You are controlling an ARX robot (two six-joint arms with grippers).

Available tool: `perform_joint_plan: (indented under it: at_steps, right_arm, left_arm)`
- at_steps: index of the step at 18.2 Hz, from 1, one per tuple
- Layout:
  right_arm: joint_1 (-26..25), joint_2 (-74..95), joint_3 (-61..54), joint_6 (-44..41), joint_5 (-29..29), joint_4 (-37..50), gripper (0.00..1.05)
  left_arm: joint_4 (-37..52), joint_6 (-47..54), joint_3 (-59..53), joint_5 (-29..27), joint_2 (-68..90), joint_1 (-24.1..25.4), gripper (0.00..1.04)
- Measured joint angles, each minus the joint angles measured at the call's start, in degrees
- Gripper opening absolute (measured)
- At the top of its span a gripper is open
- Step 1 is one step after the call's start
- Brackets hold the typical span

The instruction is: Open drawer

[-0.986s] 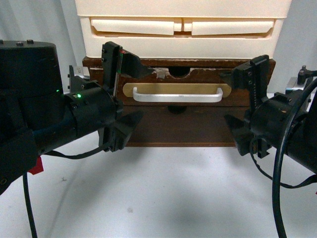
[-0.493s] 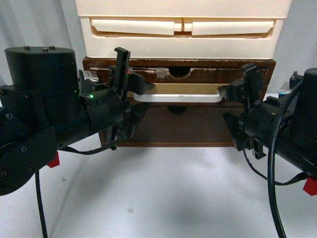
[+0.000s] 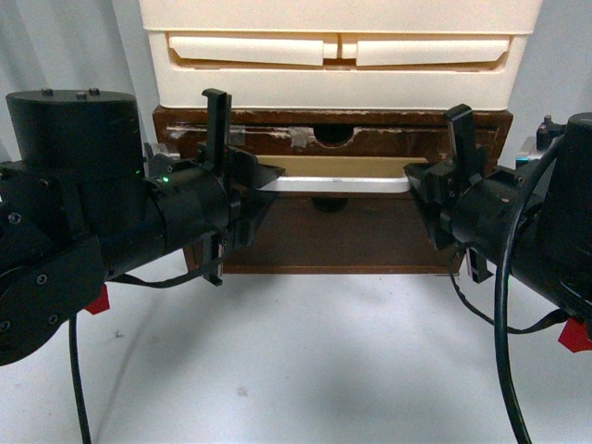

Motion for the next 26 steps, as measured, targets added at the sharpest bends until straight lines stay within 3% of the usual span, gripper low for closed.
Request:
perform_joint_plan:
  at_steps: [7,13,24,25,26]
  right_arm:
    - [1.27,-1.79,-4.68,-0.24,0.59,3.08,0.12]
    - [4.57,-6.54,-14.56,0.9,2.32,7.52,0.12]
    - [10.97,-15.78,-27.8,3.61,5.53,8.15,0.11]
    - [11.56,-15.89,-28.33,3.58,5.66,8.33,0.14]
    - [12.04,-16.15,-28.5,3.61,5.75,7.17,0.24]
  left_arm:
    - [4.5,-0.44,-5.55,-0.48,-1.9,-0.17,0.13]
    - [10.25,-1.46,-17.14,-1.51,-7.48,-1.07,0.12]
    - [10.62,-2.93,-34.12,-5.01,-20.04,-3.06,0.12]
    - [10.95,-2.95,-35.06,-4.98,-20.44,-3.04,0.12]
    - [11.52,-1.11,-36.48,-4.24,-20.96,-2.91,0.21]
